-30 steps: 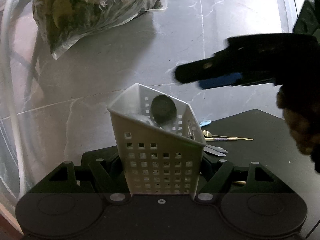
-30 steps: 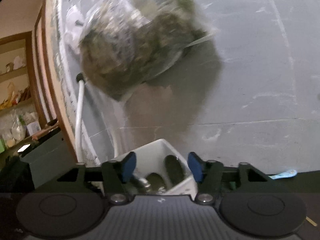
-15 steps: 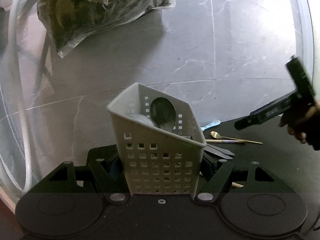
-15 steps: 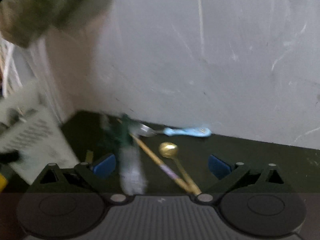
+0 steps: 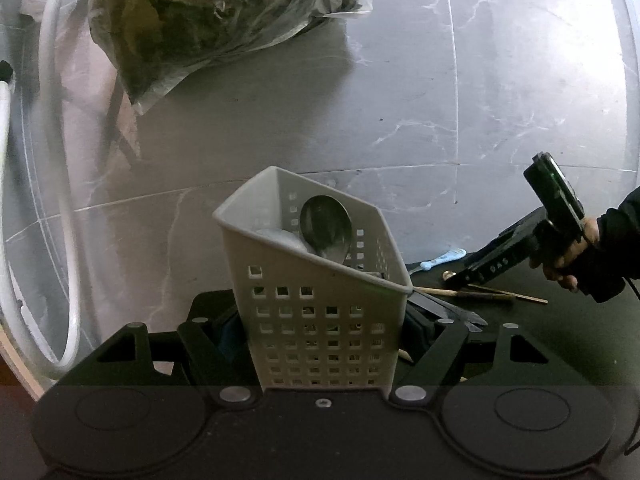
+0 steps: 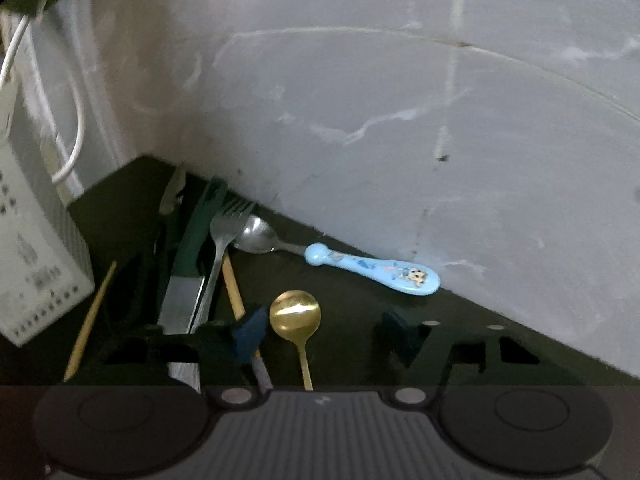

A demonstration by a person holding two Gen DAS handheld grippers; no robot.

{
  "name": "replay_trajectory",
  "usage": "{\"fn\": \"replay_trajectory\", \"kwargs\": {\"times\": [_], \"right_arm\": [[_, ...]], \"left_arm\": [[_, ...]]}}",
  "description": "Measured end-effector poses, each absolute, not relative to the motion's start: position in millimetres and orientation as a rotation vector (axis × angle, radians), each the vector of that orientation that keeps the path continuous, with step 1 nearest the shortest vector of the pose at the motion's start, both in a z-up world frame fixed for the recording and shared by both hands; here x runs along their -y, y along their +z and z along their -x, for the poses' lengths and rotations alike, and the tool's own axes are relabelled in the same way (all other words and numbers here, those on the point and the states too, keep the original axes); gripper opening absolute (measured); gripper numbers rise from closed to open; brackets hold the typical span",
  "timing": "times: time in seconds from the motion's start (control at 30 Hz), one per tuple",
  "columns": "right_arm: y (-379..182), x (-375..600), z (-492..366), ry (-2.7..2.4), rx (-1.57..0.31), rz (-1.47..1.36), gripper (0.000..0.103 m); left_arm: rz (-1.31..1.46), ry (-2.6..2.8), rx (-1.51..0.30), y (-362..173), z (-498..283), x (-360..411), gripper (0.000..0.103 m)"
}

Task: Organize utensils
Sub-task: 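Grasp the gold spoon from the pile with the right tool, then lift the gold spoon with the right tool and drop it into the basket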

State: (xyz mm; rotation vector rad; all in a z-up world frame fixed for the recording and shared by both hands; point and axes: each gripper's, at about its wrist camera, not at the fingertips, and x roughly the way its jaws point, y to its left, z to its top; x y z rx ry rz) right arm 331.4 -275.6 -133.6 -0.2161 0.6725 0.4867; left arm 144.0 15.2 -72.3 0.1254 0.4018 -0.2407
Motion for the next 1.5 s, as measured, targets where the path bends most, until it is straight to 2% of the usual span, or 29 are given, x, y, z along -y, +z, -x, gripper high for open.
{"fn": "replay_trajectory", "kwargs": {"times": [0.03,0.1,0.23,0.3,0.77,1.5], "right_arm": [[-134,275,-330,0.488,-0.670,0.214,0.061],[-134,275,-329,0.487,-0.664,0.203,0.051],[-134,272,-327,0.480,-0.652,0.199,0.041],[-134,269,-326,0.473,-0.649,0.192,0.032],[-130,252,-307,0.339,-0.614,0.201,0.031],[-63,248,-202,0.137,-0.290,0.043,0.031]], "left_arm": [[-0.125,-0.240,-0.402,-72,-144,-15,0.077],[-0.125,-0.238,-0.403,-72,-144,-15,0.077],[-0.127,-0.239,-0.404,-71,-145,-15,0.077],[-0.127,-0.242,-0.404,-71,-145,-16,0.077],[-0.127,-0.267,-0.404,-71,-146,-20,0.077],[-0.153,-0.384,-0.395,-73,-152,-40,0.077]]}}
